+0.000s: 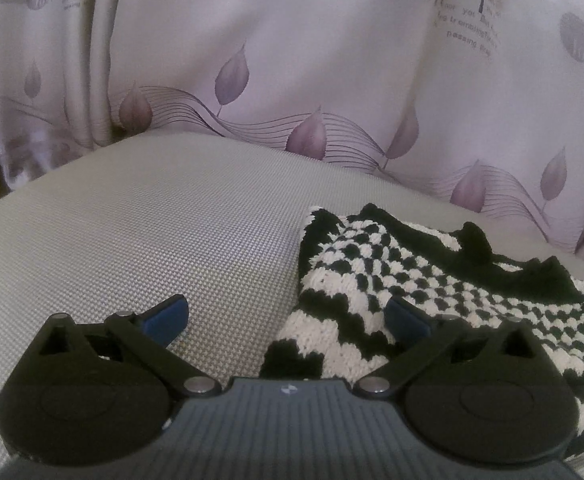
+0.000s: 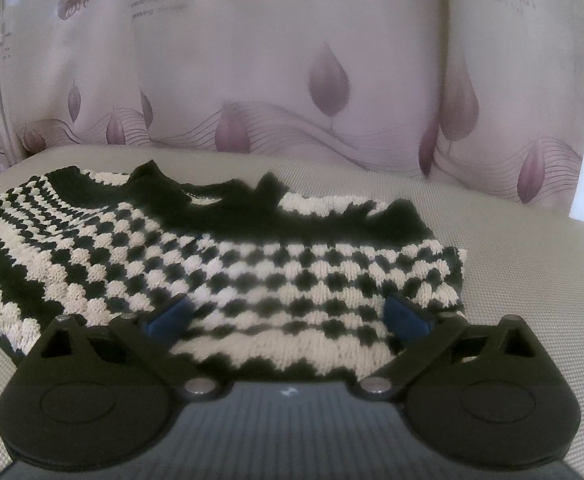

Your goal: Fold small clothes

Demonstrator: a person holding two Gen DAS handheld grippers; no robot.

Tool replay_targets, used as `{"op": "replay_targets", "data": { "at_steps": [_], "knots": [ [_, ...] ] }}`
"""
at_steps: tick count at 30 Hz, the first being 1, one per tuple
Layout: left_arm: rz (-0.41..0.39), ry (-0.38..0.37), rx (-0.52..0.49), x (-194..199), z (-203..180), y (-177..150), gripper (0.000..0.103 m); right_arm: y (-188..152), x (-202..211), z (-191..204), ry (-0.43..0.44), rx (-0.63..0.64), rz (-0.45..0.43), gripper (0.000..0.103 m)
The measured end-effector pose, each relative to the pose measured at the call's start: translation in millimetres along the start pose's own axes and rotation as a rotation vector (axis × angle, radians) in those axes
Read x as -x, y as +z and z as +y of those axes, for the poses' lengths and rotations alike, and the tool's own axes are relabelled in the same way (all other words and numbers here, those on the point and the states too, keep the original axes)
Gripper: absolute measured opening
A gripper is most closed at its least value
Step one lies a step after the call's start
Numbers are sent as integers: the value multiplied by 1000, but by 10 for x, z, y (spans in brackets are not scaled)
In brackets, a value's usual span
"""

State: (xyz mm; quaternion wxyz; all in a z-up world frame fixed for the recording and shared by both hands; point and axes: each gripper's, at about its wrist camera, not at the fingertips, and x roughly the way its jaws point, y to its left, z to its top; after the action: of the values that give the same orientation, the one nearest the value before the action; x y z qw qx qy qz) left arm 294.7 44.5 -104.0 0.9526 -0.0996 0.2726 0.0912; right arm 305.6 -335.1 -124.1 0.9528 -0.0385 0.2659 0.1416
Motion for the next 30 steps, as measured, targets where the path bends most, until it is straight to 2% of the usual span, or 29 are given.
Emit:
{"op": "replay_targets", "data": {
  "at_steps": [12, 21, 23, 26, 28, 30],
  "knots": [
    [5, 19, -26, 3, -45, 3, 103, 16, 3, -6, -11, 18, -8, 103],
    [49, -21, 17, -57, 41, 41, 103, 46, 10, -36, -22, 35, -27, 103],
    [47, -49, 13, -49, 62, 66, 103, 44, 16, -26, -22, 36, -26, 103],
    [82, -147, 2, -88, 126, 160, 102, 43, 25, -15, -23, 36, -28, 103],
    [116, -224, 10, -162, 218, 237, 93, 42, 31, -12, -24, 36, -28, 103],
    [148, -281, 7, -241, 281, 320, 89, 45, 33, -20, -22, 36, -29, 103]
  ]
}}
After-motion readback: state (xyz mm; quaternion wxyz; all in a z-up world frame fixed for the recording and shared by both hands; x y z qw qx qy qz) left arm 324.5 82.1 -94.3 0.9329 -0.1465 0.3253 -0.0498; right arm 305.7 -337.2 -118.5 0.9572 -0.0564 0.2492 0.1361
